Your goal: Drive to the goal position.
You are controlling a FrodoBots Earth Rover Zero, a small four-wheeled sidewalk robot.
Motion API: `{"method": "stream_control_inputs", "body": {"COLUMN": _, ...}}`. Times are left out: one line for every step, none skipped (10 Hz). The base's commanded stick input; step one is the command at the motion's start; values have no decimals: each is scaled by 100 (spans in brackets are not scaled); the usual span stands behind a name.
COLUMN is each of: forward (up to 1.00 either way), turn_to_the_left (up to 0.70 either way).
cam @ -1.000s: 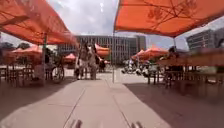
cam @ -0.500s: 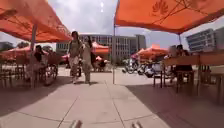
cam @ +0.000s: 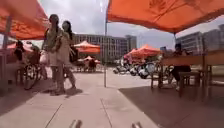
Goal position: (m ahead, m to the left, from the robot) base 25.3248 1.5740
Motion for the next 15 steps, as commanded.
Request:
{"method": "stream_control_inputs", "body": {"forward": 85, "turn_to_the_left": 25}}
{"method": "stream_control_inputs", "body": {"forward": 85, "turn_to_the_left": 33}}
{"method": "stream_control_inputs", "body": {"forward": 85, "turn_to_the_left": 22}}
{"method": "stream_control_inputs", "body": {"forward": 85, "turn_to_the_left": 4}}
{"method": "stream_control_inputs", "body": {"forward": 85, "turn_to_the_left": 24}}
{"method": "stream_control_inputs", "body": {"forward": 85, "turn_to_the_left": 33}}
{"method": "stream_control_inputs", "body": {"forward": 85, "turn_to_the_left": 33}}
{"method": "stream_control_inputs", "body": {"forward": 85, "turn_to_the_left": 33}}
{"method": "stream_control_inputs", "body": {"forward": 85, "turn_to_the_left": 33}}
{"method": "stream_control_inputs", "body": {"forward": 85, "turn_to_the_left": 33}}
{"method": "stream_control_inputs", "body": {"forward": 85, "turn_to_the_left": 33}}
{"method": "stream_control_inputs", "body": {"forward": 85, "turn_to_the_left": 31}}
{"method": "stream_control_inputs", "body": {"forward": 85, "turn_to_the_left": 7}}
{"method": "stream_control_inputs", "body": {"forward": 85, "turn_to_the_left": 0}}
{"method": "stream_control_inputs", "body": {"forward": 85, "turn_to_the_left": -1}}
